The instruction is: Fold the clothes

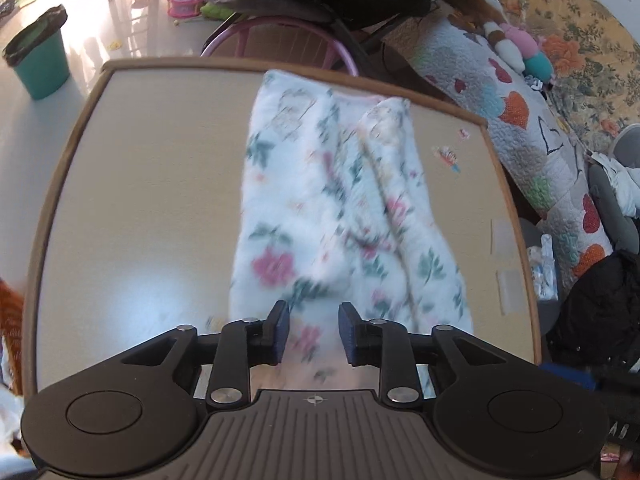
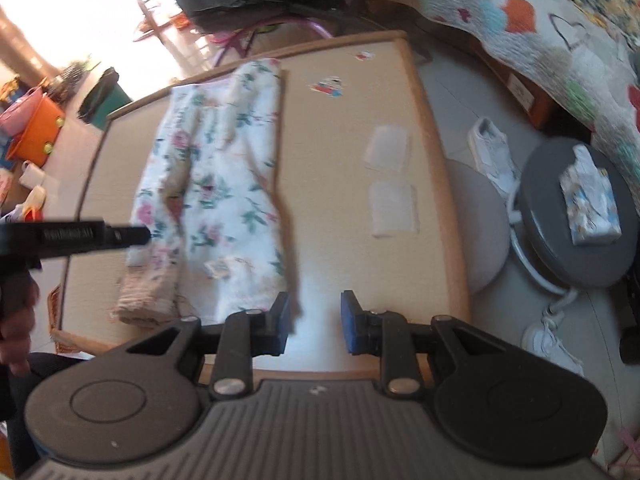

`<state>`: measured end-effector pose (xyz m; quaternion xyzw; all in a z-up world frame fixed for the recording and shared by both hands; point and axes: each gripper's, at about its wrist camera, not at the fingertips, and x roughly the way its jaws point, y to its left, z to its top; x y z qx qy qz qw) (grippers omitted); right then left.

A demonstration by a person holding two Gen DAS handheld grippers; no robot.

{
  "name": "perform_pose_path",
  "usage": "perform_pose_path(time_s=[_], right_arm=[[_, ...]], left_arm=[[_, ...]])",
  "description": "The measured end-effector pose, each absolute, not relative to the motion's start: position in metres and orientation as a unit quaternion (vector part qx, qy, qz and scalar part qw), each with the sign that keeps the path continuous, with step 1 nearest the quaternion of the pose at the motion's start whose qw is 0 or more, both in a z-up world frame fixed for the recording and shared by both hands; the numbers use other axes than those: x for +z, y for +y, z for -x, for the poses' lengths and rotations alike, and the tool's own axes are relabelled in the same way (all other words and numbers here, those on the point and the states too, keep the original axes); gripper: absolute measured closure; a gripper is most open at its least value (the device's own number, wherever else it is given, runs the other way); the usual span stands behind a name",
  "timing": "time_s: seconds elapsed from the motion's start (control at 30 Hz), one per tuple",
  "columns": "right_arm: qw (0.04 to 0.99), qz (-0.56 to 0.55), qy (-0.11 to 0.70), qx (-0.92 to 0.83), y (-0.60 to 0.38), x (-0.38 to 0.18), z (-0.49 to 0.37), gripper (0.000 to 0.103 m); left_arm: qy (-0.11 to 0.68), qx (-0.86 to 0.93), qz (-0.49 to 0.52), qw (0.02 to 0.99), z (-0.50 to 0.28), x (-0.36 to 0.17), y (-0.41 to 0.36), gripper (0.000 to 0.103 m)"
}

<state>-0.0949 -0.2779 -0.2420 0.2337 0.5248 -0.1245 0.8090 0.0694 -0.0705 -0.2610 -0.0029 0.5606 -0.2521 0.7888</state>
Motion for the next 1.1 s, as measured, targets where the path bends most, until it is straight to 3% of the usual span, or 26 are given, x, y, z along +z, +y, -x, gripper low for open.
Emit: perform_pose_path(time_s=[0.57, 0.67, 0.77, 1.1], right_arm=[[0.791, -0.161, 0.580, -0.105, -0.229, -0.267, 0.031, 0.077], [0.784, -0.157, 0.591, -0.111, -0.228, -0.276, 0.030, 0.083], [0.788, -0.152, 0.586, -0.112, -0.227, -0.277, 0.032, 0.097], [0.813, -0.158, 0.557, -0.068, -0.212, -0.243, 0.036, 0.100]], left_arm=[[0.572, -0.247, 0.046, 0.780, -0.030, -0.274, -0.029, 0.069], [0.572, -0.248, 0.049, 0.780, -0.031, -0.272, -0.028, 0.069], [0.573, -0.248, 0.053, 0.779, -0.030, -0.272, -0.026, 0.069], [0.570, -0.245, 0.065, 0.781, -0.033, -0.269, -0.018, 0.069]])
